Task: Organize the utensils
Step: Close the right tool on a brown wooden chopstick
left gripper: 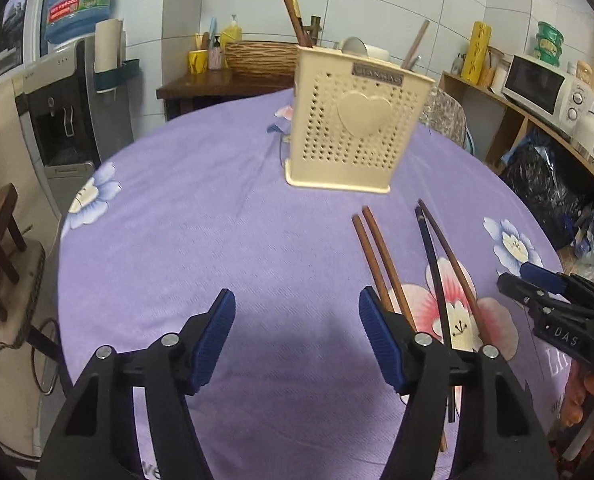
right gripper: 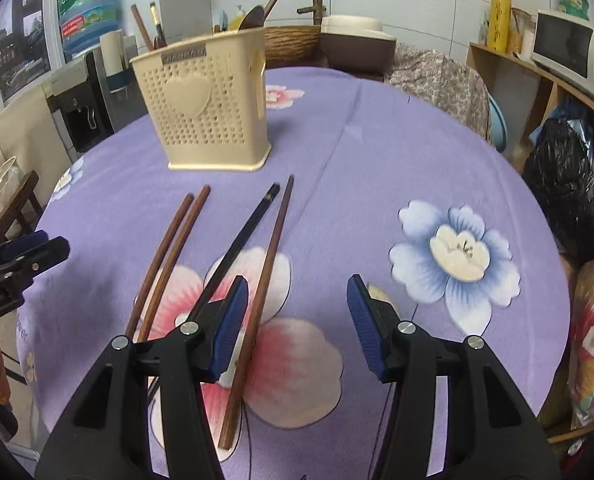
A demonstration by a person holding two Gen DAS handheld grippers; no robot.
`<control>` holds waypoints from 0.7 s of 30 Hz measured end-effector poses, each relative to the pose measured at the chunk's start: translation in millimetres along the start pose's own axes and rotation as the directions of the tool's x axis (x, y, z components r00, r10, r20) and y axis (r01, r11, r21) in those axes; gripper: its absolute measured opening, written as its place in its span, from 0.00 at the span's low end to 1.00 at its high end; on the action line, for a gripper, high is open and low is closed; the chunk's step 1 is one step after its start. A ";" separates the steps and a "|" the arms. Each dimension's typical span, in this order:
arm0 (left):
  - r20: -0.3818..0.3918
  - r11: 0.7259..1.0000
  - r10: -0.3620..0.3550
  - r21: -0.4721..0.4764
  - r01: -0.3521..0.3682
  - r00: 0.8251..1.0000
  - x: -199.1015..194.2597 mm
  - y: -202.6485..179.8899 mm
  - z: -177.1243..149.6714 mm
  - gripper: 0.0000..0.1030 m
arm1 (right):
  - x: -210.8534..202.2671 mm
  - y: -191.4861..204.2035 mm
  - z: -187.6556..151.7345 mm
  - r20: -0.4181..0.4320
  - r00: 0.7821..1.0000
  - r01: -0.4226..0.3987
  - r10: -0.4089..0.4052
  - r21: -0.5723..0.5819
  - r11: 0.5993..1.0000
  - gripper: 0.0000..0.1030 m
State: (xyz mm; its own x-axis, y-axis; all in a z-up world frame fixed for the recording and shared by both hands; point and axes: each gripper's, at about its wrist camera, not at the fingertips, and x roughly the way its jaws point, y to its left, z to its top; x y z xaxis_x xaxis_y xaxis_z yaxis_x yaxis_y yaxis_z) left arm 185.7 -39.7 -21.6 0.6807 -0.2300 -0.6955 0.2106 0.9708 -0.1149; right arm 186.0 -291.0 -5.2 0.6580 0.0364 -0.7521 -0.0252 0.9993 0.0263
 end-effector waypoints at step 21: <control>-0.103 0.996 -0.067 0.057 0.073 0.992 24.0 -46.4 -25.1 0.54 | 23.8 18.2 -16.5 -0.076 0.996 0.049 -0.049 0.009 0.999 0.16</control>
State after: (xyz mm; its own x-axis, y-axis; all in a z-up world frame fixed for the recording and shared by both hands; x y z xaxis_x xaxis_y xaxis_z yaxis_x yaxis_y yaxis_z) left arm 174.6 -88.5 -50.8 0.5890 -0.2862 -0.7558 0.2993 0.9459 -0.1249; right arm 188.7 -271.9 -33.5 0.5994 -0.0123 -0.8003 0.0141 0.9999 -0.0049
